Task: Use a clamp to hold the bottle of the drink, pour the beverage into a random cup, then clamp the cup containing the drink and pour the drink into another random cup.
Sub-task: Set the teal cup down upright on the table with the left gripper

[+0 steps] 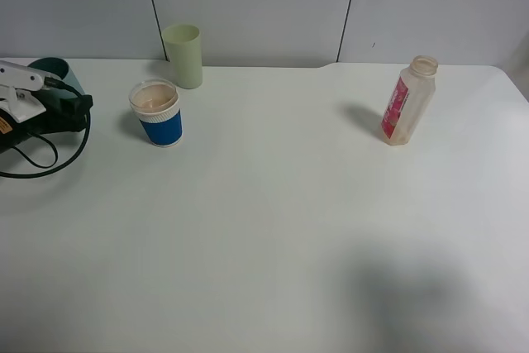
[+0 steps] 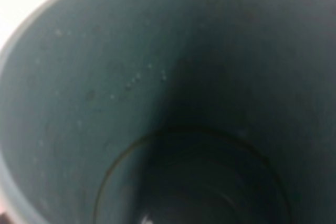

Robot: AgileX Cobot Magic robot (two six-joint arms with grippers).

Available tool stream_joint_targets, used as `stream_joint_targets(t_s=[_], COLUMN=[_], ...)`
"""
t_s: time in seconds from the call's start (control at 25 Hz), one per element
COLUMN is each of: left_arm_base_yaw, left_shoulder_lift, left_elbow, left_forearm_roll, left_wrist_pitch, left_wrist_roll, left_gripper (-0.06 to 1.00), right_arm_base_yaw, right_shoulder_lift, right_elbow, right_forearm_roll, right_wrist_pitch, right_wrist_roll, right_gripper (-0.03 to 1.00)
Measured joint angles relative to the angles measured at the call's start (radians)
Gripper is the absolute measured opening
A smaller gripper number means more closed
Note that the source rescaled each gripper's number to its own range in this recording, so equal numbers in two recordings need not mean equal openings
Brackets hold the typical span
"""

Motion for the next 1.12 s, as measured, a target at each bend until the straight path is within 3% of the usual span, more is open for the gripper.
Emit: stream_joint_targets(t_s=[0.44,1.12], left_arm_base_yaw=[0.000,0.000], left_shoulder_lift=[0.000,0.019], left_elbow=[-0.086,-0.095], left_forearm_roll=[0.011,0.069], left_wrist_pitch=[0.012,0.090], left_wrist_roll=[-0.015,-0.082], left_gripper=[0.00,0.00], right_arm_base_yaw=[0.000,0.000], right_shoulder_lift=[0.000,0.000], right_elbow=[0.000,0.000], right_forearm_roll=[0.000,0.000], right_wrist_pitch=[0.000,0.000], right_wrist_roll=[0.000,0.000], right_gripper=[0.67,0.67])
